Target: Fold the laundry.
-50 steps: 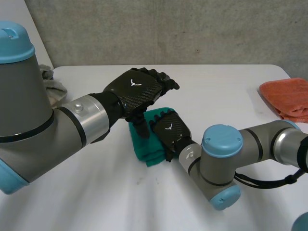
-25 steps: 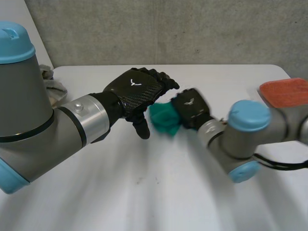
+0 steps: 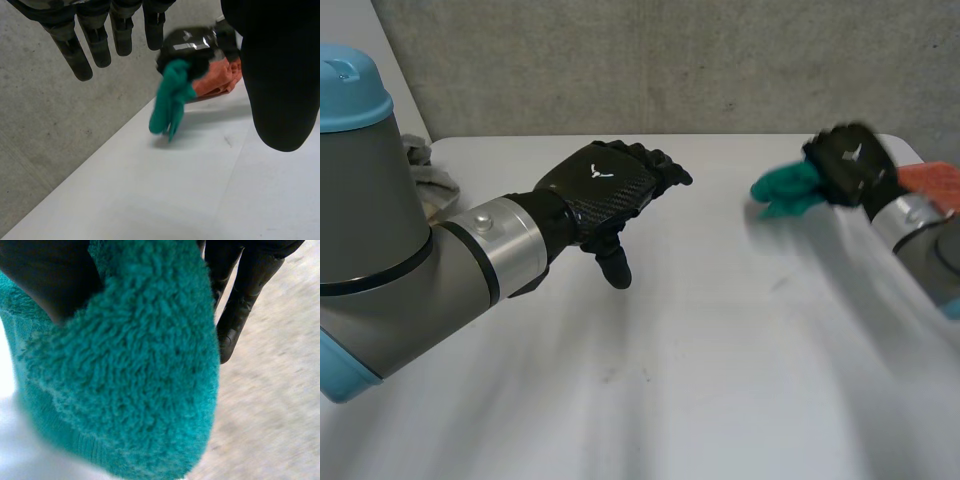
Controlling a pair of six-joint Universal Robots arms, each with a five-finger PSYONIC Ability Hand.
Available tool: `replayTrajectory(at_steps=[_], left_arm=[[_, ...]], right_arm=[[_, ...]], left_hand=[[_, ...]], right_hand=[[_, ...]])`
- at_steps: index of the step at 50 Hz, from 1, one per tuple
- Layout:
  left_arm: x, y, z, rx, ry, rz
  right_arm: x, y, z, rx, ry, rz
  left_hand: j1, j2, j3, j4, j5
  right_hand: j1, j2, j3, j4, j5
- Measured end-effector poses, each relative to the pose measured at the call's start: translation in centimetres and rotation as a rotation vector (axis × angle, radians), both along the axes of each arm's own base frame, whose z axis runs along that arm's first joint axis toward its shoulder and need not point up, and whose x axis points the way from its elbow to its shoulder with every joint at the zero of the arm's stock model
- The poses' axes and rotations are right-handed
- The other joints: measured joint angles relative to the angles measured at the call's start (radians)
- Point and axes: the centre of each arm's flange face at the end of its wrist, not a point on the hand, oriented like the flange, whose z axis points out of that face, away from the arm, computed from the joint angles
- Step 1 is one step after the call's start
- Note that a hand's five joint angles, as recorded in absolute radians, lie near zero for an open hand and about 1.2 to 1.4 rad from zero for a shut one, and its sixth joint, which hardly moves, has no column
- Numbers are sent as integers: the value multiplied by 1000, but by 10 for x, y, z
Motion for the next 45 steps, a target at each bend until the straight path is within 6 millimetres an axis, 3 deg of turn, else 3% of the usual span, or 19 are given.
replayTrajectory(at_steps=[1,5,9,14,19,23,25,27,30,31,32,35,42,43,44,45], left_arm=[[0,0,0,0,0,0],[0,0,0,0,0,1],[0,0,0,3,2,1],[0,0,0,11,12,3],[0,-1,0,14,23,6],[0,-1,1,13,28,8],[0,-1,1,13,29,8],[0,-1,0,13,29,9],[-1,-2,-1,16,27,9],[-1,-2,-1,16,27,9],[-1,-2,-2,19,25,9],[-1,-3,-4,23,22,9],[-2,-4,-6,28,18,10],[-2,-4,-6,28,18,10],[-2,-4,-6,28,18,10],[-2,-4,-6,28,19,10]], right_arm=[[0,0,0,0,0,0],[-11,-30,47,-104,-112,-4],[-38,-58,84,-183,-216,-15],[-81,-86,99,-255,-260,-46],[-124,-107,77,-258,-248,-92],[-162,-117,37,-203,-232,-126],[-167,-118,31,-192,-230,-130],[-187,-119,-2,-133,-223,-146],[-197,-117,-29,-74,-218,-150],[-197,-117,-29,-74,-218,-150],[-205,-113,-53,-20,-213,-152],[-212,-106,-75,29,-201,-154],[-225,-93,-88,82,-175,-165],[-225,-92,-87,86,-174,-167],[-226,-90,-86,92,-174,-171],[-226,-90,-85,95,-174,-172]], left_hand=[[0,0,0,0,0],[0,0,0,0,0],[0,0,0,0,0],[0,0,0,0,0],[0,0,0,0,0],[0,0,0,0,0],[0,0,0,0,0],[0,0,0,0,0],[0,0,0,0,0],[0,0,0,0,0],[0,0,0,0,0],[0,0,0,0,0],[0,0,0,0,0],[0,0,0,0,0],[0,0,0,0,0],[0,0,0,0,0]], right_hand=[[0,0,0,0,0],[3,0,0,1,0],[3,0,0,3,0],[3,0,0,3,0],[3,0,0,3,0],[3,0,0,3,0],[5,0,0,3,0],[11,0,0,3,0],[11,0,0,3,0],[11,0,0,3,0],[11,0,2,3,0],[11,0,9,4,12],[11,0,9,4,12],[-34,-73,-63,-58,-29],[-204,-292,-279,-291,-233],[-204,-292,-279,-291,-233]])
